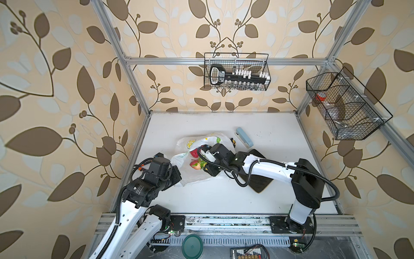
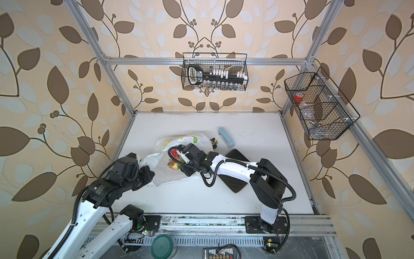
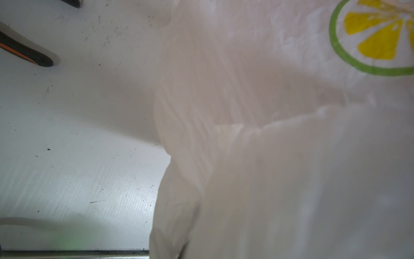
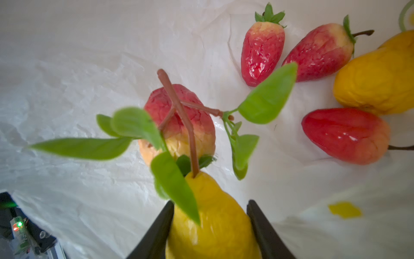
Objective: Take the fake fruits out of the plastic bag
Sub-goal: 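Grasp the yellow pear with leaves inside the bag with the right gripper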
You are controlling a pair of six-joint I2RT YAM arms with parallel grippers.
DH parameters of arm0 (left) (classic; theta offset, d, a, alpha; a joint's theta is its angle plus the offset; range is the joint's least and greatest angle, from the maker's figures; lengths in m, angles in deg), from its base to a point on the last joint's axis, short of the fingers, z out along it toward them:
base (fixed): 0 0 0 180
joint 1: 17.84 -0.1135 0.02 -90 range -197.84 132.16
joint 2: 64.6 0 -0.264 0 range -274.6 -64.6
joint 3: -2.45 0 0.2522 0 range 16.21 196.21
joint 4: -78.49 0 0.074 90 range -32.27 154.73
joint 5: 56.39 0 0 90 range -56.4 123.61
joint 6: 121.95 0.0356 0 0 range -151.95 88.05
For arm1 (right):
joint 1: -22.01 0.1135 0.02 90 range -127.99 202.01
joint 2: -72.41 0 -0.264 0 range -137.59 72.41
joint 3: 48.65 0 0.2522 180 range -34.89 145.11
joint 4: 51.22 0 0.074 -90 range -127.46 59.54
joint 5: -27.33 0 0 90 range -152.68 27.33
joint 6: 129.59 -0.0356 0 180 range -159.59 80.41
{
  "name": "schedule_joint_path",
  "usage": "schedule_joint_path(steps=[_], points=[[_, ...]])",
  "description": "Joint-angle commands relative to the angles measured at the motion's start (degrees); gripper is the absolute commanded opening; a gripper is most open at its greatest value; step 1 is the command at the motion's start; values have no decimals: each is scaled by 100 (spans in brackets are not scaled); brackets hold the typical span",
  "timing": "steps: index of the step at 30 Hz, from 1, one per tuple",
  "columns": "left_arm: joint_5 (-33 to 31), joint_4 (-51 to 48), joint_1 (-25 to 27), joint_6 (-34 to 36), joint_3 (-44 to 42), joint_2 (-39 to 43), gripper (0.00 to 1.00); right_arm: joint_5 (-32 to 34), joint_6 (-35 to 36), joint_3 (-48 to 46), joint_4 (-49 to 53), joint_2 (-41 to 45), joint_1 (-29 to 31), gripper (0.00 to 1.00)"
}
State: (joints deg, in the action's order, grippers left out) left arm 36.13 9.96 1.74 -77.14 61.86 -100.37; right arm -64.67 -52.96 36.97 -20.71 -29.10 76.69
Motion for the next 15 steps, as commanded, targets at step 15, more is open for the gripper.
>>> schedule_joint_path(steps=[15], points=[[-210, -87, 55, -197, -20, 7, 0, 444, -901, 757, -397, -1538, 80, 59]])
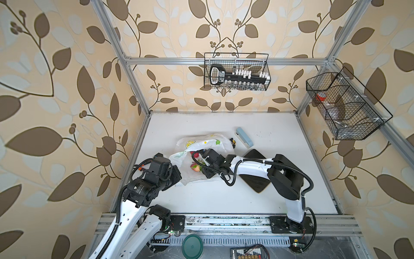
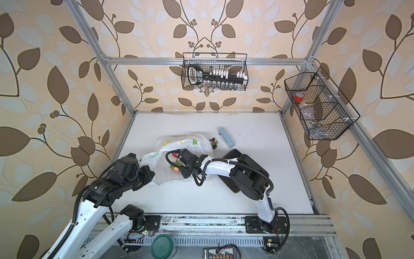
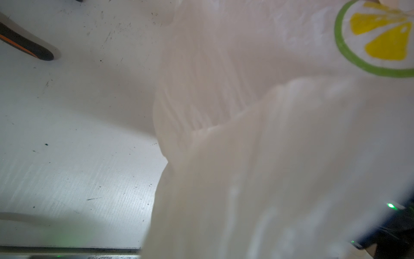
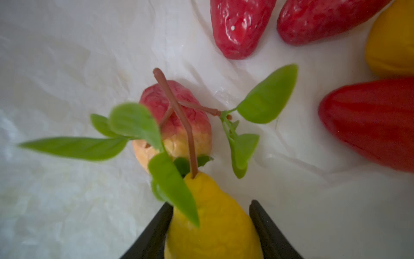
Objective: Take the fake fruits out of the plastic bag
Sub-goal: 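Grasp the yellow pear with leaves inside the bag with the right gripper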
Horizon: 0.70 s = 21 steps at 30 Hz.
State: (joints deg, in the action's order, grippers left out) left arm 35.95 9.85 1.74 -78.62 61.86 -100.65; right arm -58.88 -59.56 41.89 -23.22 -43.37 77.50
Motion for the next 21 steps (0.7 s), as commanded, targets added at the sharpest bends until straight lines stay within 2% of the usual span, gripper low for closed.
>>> schedule_joint_path(steps=[1, 5, 10, 13, 21], points=[[-204, -91, 56, -52, -21, 52, 0, -219, -260, 245, -169, -88, -15, 62], [-217, -129, 58, -55, -49, 141, 0, -795, -488, -74, -479, 252, -194, 69], [-181, -95, 55, -56, -89, 160, 0, -1453, -739, -420, -823, 573, -465, 65], [-144, -26, 60, -56, -118, 126, 0, -1539, -774, -465, -888, 516, -516, 61], [-128, -15, 57, 22, -43, 28, 0, -1195, -817, -172, -812, 30, -519, 64]])
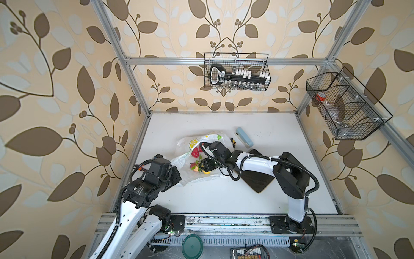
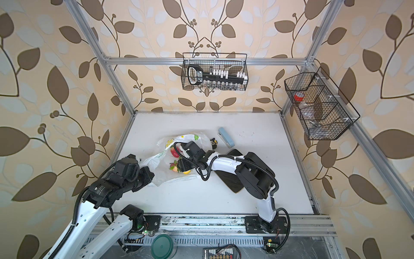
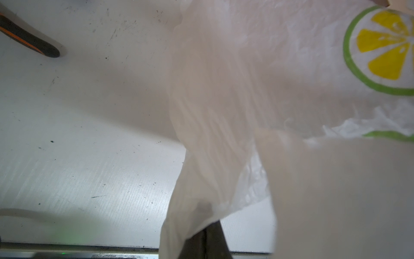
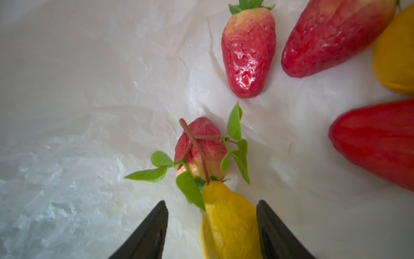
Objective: Take the fake fruits out of the plastic bag
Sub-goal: 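Grasp the yellow pear with leaves inside the bag with the right gripper, then lift the yellow pear out and set it on the black mat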
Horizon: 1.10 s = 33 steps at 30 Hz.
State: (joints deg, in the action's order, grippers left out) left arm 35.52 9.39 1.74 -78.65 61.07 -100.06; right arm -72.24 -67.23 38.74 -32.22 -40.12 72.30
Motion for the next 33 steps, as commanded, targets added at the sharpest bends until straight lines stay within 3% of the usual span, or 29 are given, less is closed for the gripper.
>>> schedule_joint_path(steps=[1, 9, 17, 26, 30, 33], points=[[-84, 25, 55, 38, 47, -37, 0, 192, -10, 159, 121, -336, 2, 63], [-105, 4, 60, 59, 74, -40, 0, 222, 261, -198, 198, -225, 20, 63], [-122, 9, 57, 47, 84, -57, 0, 83, 190, -155, -33, 3, 24, 50], [-157, 5, 60, -61, 5, 22, 0, 171, 203, -536, -962, 397, 54, 49], [-162, -4, 55, -69, 16, 39, 0, -44, 442, -532, -885, 441, 133, 49], [-128, 37, 55, -85, 24, 26, 0, -191, 1025, -693, -810, 668, 290, 48]])
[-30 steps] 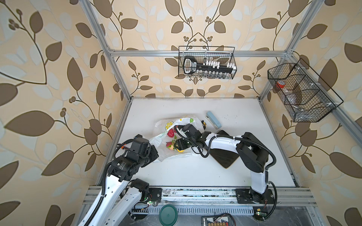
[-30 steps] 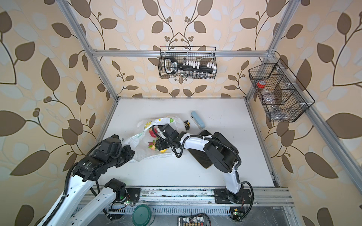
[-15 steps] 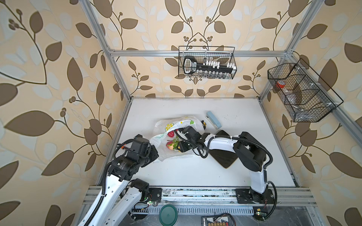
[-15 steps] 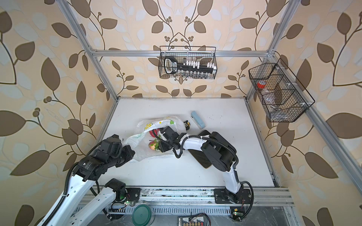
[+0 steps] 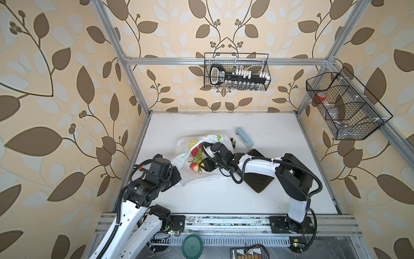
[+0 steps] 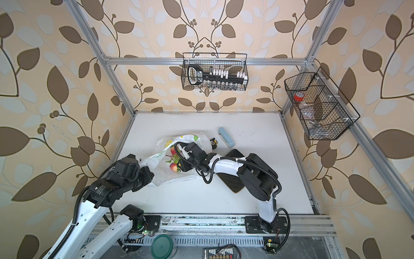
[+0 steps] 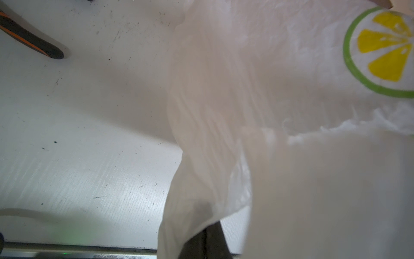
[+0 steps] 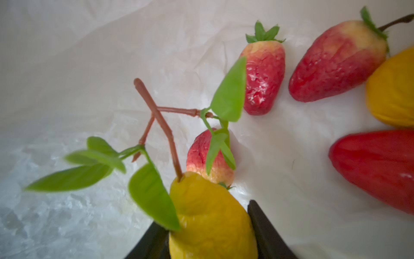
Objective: Take the fake fruits out of the plastic bag
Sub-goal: 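Lift the yellow pear out and set it on the black mat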
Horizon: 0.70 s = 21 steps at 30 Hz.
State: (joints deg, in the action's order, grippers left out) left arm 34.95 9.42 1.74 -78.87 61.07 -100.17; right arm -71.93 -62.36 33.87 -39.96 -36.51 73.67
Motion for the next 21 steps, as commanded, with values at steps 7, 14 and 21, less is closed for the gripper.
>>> schedule_joint_path(steps=[7, 14, 21], points=[[-16, 108, 58, -151, 14, 6, 0, -559, 2053, -1414, -638, 1358, 371, 44], [48, 145, 56, -169, -9, -19, 0, -866, 2786, -2058, -1044, 2390, 581, 44], [30, 190, 56, -151, -16, -36, 0, -493, 1576, -2828, -751, 4060, 602, 44]])
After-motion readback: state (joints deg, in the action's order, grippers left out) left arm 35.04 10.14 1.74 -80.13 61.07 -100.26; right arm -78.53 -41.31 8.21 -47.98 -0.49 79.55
